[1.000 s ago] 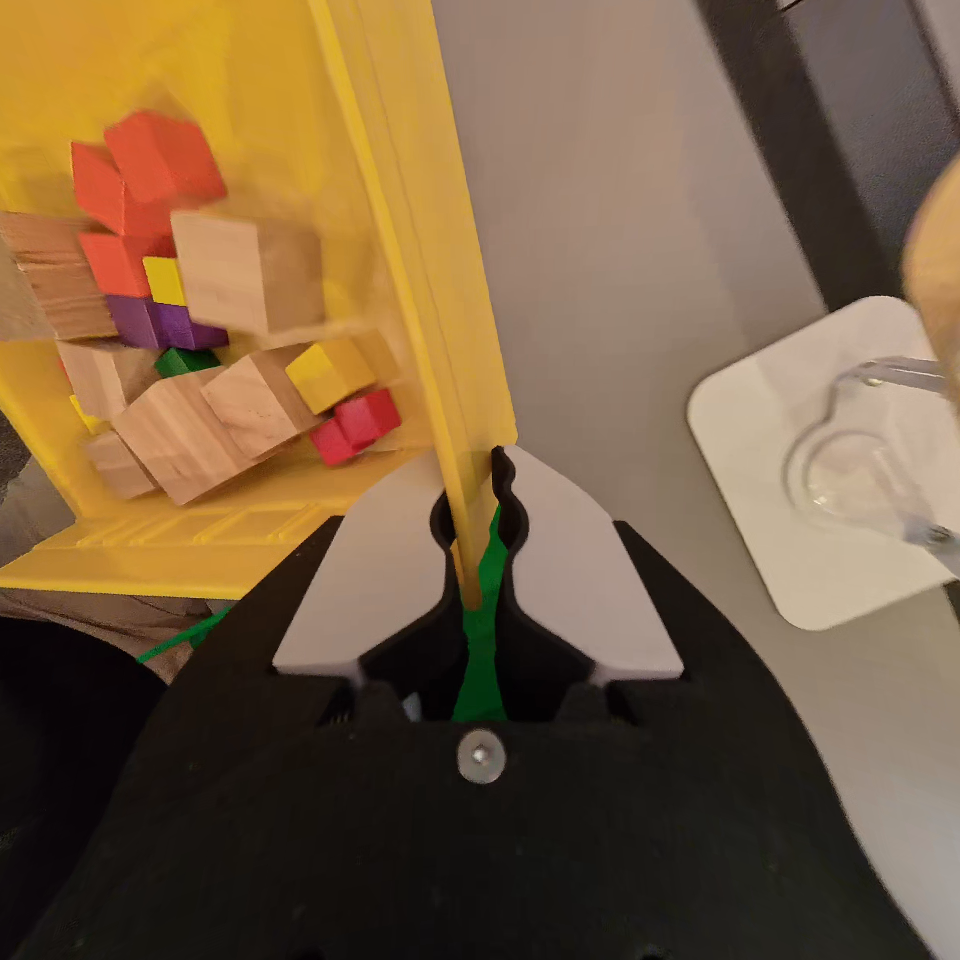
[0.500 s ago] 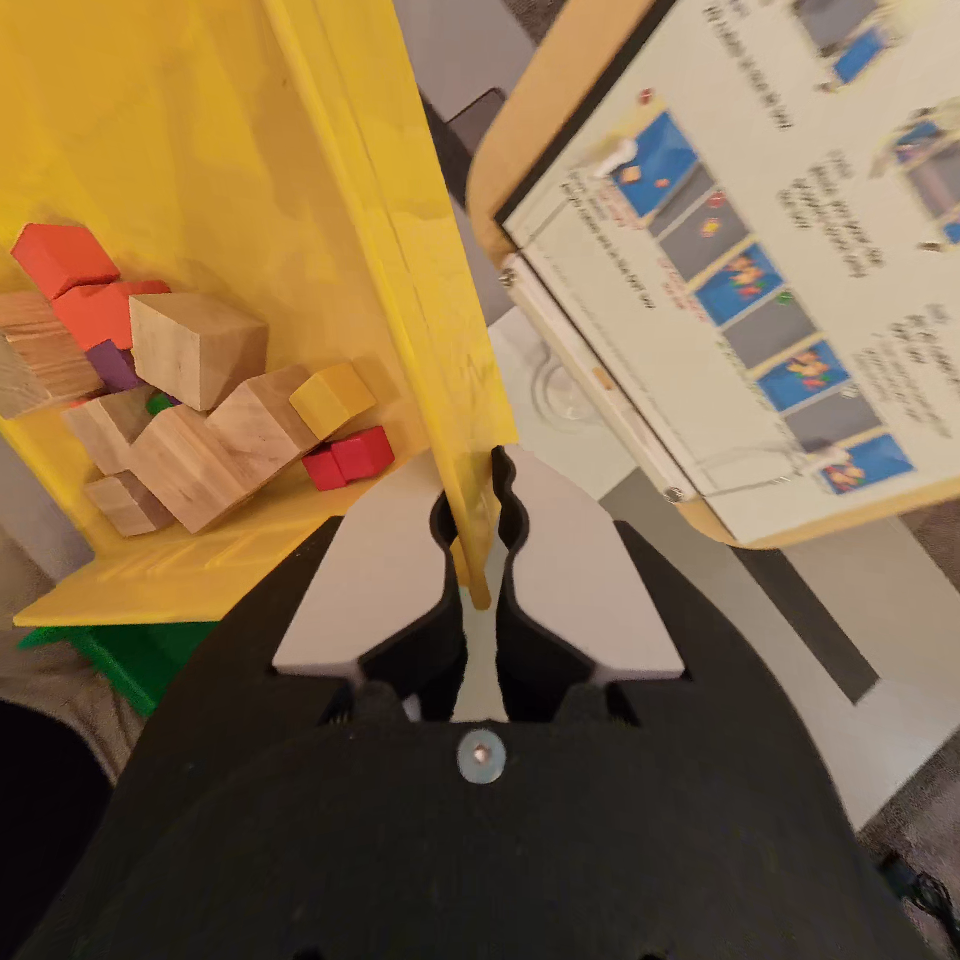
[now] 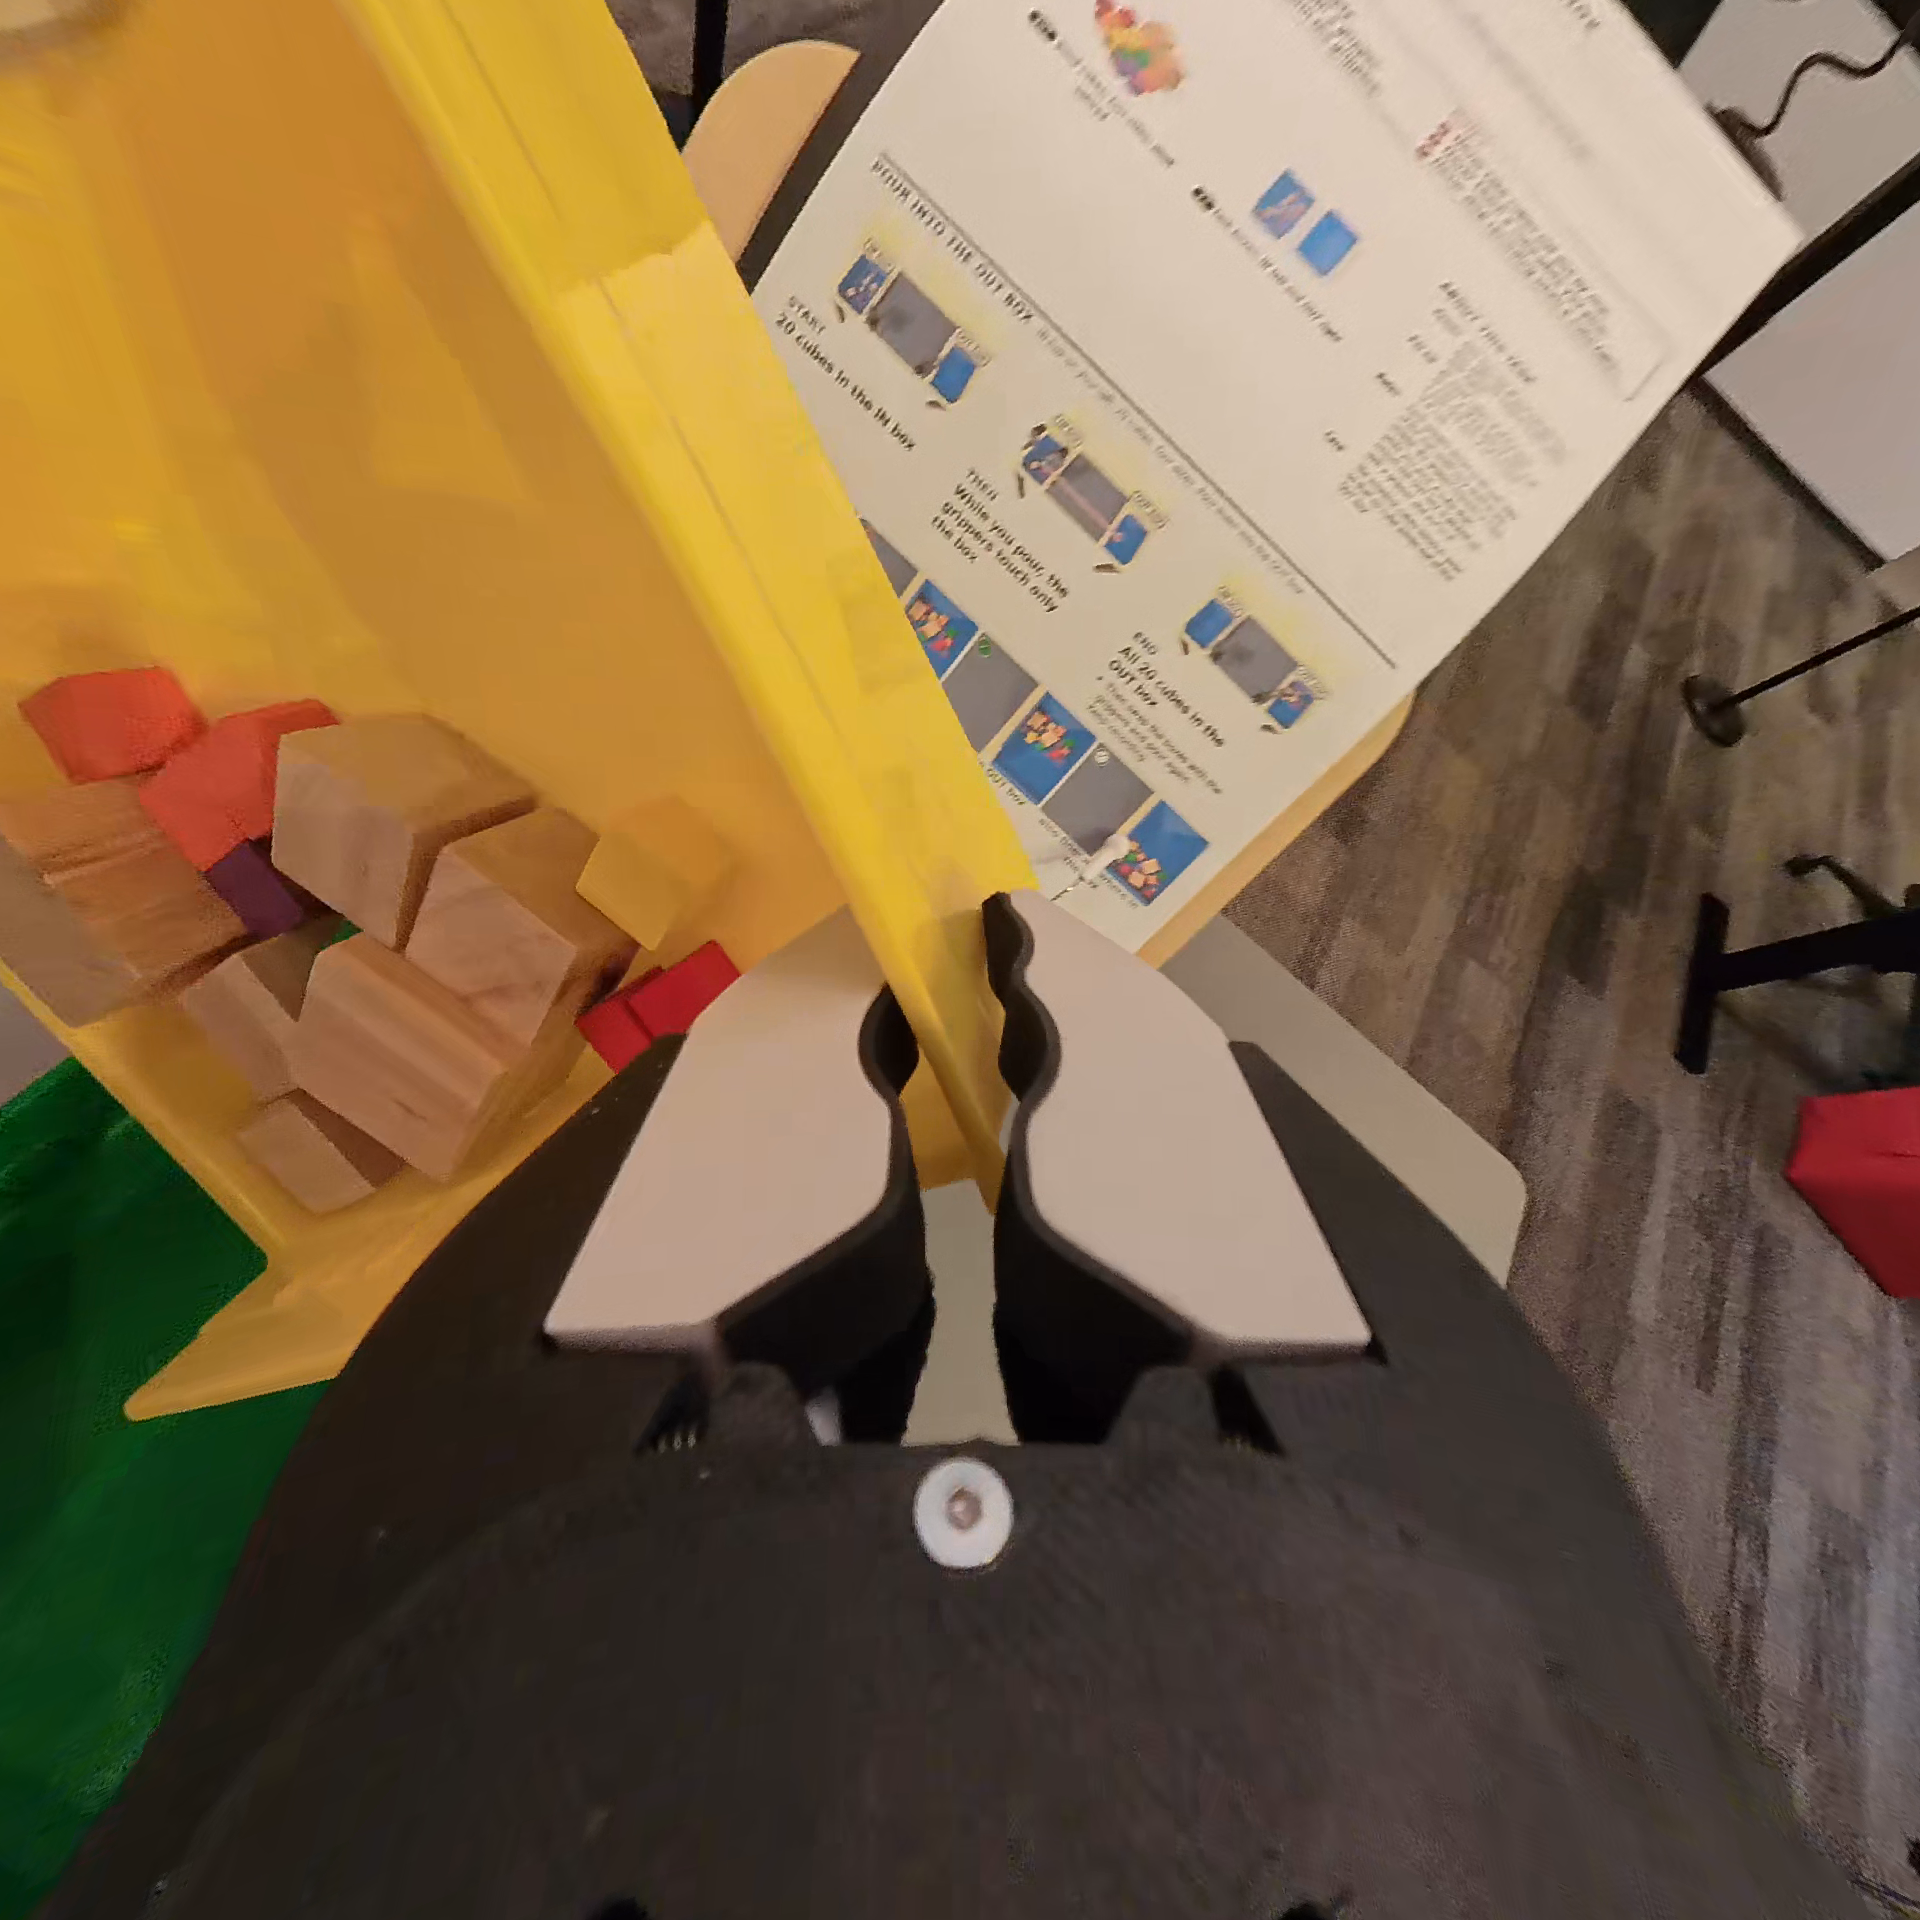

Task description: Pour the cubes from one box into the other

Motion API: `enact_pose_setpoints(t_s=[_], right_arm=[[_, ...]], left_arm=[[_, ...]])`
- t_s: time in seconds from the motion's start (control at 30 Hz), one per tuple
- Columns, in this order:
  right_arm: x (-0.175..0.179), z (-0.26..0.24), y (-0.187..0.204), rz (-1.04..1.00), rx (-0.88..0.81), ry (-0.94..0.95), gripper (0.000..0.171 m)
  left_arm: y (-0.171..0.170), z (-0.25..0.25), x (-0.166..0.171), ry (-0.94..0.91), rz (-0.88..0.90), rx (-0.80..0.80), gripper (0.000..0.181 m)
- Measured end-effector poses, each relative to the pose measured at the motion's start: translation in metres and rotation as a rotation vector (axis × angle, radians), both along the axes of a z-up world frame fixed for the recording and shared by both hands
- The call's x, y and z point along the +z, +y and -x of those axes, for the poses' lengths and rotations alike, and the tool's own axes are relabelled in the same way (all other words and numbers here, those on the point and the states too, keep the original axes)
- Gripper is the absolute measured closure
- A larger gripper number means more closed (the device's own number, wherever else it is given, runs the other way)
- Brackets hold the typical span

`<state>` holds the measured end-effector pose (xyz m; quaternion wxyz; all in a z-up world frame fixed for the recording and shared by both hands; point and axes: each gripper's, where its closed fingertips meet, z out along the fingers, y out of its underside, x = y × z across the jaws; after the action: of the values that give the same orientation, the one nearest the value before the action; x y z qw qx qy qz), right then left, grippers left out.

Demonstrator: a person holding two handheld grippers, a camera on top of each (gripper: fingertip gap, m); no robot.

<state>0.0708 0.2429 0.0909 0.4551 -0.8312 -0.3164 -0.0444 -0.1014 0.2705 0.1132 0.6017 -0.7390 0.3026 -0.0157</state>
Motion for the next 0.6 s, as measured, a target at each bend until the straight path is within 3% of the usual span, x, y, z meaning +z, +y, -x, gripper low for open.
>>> enact_pose_setpoints(t_s=[0.03, 0.6], right_arm=[[0.001, -0.002, -0.001, -0.011, -0.005, -0.002, 0.164], [0.0, -0.015, -0.009, -0.177, -0.028, -0.009, 0.163]], left_arm=[[-0.001, -0.002, 0.001, -0.011, -0.015, -0.002, 0.177], [-0.013, -0.015, -0.007, -0.081, -0.181, 0.011, 0.177]])
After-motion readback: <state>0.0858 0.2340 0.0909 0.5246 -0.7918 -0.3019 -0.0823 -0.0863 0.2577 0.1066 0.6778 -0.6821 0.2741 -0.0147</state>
